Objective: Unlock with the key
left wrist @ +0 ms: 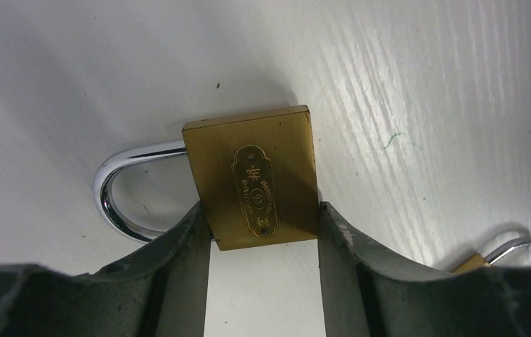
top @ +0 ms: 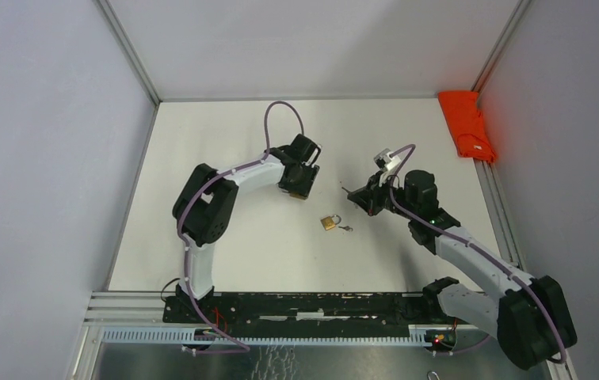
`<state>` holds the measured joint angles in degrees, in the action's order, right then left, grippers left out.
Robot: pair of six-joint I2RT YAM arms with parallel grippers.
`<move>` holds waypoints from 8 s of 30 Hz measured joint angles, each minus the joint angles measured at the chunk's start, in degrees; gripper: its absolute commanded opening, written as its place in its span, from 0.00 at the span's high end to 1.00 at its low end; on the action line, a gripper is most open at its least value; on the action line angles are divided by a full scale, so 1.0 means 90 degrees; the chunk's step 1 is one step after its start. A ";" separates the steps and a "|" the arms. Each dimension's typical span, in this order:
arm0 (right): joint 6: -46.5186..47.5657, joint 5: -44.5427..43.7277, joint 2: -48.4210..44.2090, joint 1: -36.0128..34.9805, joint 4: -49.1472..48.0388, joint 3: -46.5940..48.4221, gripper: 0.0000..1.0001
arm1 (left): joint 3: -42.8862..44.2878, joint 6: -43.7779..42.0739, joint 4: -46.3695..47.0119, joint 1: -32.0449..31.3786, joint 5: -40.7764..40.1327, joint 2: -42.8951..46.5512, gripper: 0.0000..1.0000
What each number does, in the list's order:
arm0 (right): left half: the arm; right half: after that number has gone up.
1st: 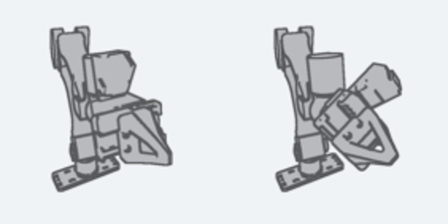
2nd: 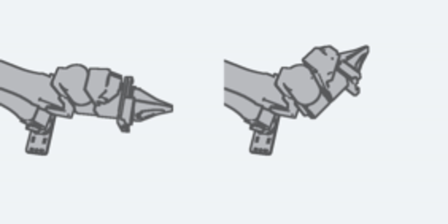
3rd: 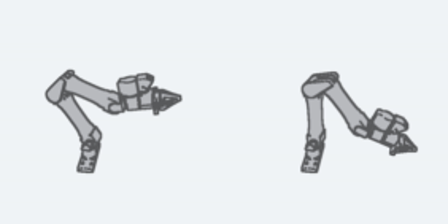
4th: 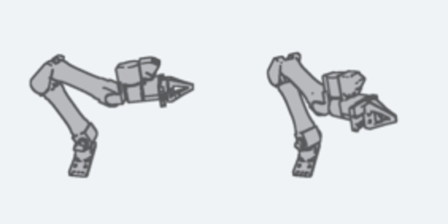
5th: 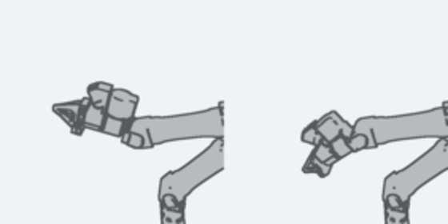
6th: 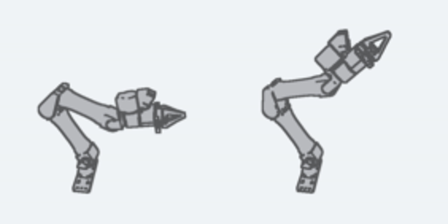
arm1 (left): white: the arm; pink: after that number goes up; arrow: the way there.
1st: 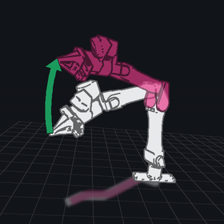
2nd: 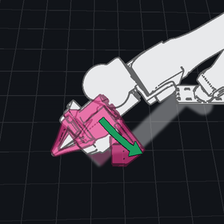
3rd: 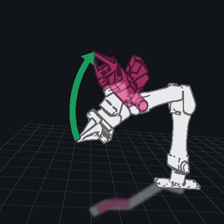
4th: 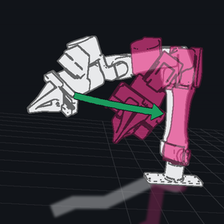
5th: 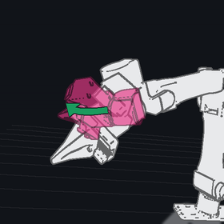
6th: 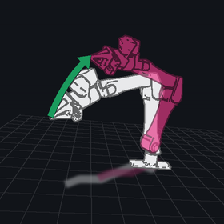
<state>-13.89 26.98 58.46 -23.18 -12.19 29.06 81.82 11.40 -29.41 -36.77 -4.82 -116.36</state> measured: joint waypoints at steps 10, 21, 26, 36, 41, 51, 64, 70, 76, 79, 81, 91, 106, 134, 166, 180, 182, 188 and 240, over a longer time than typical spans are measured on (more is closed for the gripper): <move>-0.0937 0.0850 0.2050 0.0221 -0.1197 -0.0012 1.00 | -0.1154 -0.0685 0.0716 0.0272 0.0998 0.0765 0.98; -0.2817 0.2023 0.4609 0.0255 -0.3735 0.0845 1.00 | -0.1370 -0.1321 0.1338 0.0287 0.2008 0.0794 0.98; -0.3048 0.2059 0.5042 0.0267 -0.3959 0.1115 1.00 | -0.1137 -0.1443 0.1445 0.0347 0.2176 0.0583 0.98; -0.2514 0.1719 0.5260 0.0267 -0.2992 0.1273 1.00 | -0.1035 -0.1532 0.1649 0.0576 0.2438 0.0447 0.98; -0.2436 0.1666 0.5491 0.0267 -0.2786 0.1273 1.00 | -0.1030 -0.1532 0.1666 0.0585 0.2446 0.0442 0.98; -0.2618 0.1702 0.5892 0.0243 -0.2832 0.1501 1.00 | -0.1030 -0.1532 0.1671 0.0612 0.2560 0.0442 0.98; -0.2985 0.1819 0.6271 0.0199 -0.3072 0.1855 1.00 | -0.1032 -0.1532 0.1698 0.0651 0.2703 0.0442 0.98; -0.3089 0.1848 0.6416 0.0131 -0.3121 0.1916 1.00 | -0.1032 -0.1535 0.1693 0.0685 0.2705 0.0442 0.98; -0.3198 0.1848 0.6436 0.0129 -0.3211 0.1897 1.00 | -0.1037 -0.1535 0.1695 0.0687 0.2708 0.0442 0.98; -0.3296 0.1865 0.6504 0.0129 -0.3342 0.1894 1.00 | -0.1037 -0.1535 0.1698 0.0692 0.2701 0.0442 0.98; -0.3407 0.1885 0.6552 0.0129 -0.3456 0.1894 1.00 | -0.1039 -0.1535 0.1702 0.0704 0.2703 0.0442 0.98; -0.4160 0.1877 0.6688 0.0131 -0.4255 0.1666 1.00 | -0.1200 -0.1530 0.1928 0.0726 0.2781 0.0515 0.98; -0.4697 0.1807 0.6730 0.0172 -0.4920 0.1333 1.00 | -0.1338 -0.1525 0.2001 0.0733 0.3109 0.0614 0.98; -0.3835 0.2113 0.6727 0.0005 -0.3419 0.2222 1.00 | -0.1336 -0.1615 0.1780 0.0746 0.3271 0.0661 0.98; -0.1753 0.1229 0.5683 0.0398 -0.1382 0.2681 1.00 | -0.0930 -0.1525 0.1593 0.0408 0.3725 0.0381 0.98; 0.0017 -0.0760 0.4284 0.0126 0.1115 0.2572 1.00 | -0.0534 -0.1297 0.1630 0.0410 0.3186 0.0085 0.98; 0.0114 -0.0831 0.4318 0.0005 0.1304 0.2572 1.00 | -0.0508 -0.1263 0.1639 0.0410 0.3167 0.0070 0.98; 0.0216 -0.0821 0.4639 -0.0284 0.1586 0.2662 1.00 | -0.0503 -0.1229 0.1639 0.0410 0.3150 0.0068 0.98; 0.0165 -0.1545 0.4942 -0.0784 0.2346 0.3487 1.00 | -0.0503 -0.1219 0.1625 0.0454 0.3215 0.0068 0.98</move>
<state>-12.40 13.08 102.94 -30.24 8.93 60.45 77.30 0.43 -14.79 -32.69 24.12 -115.74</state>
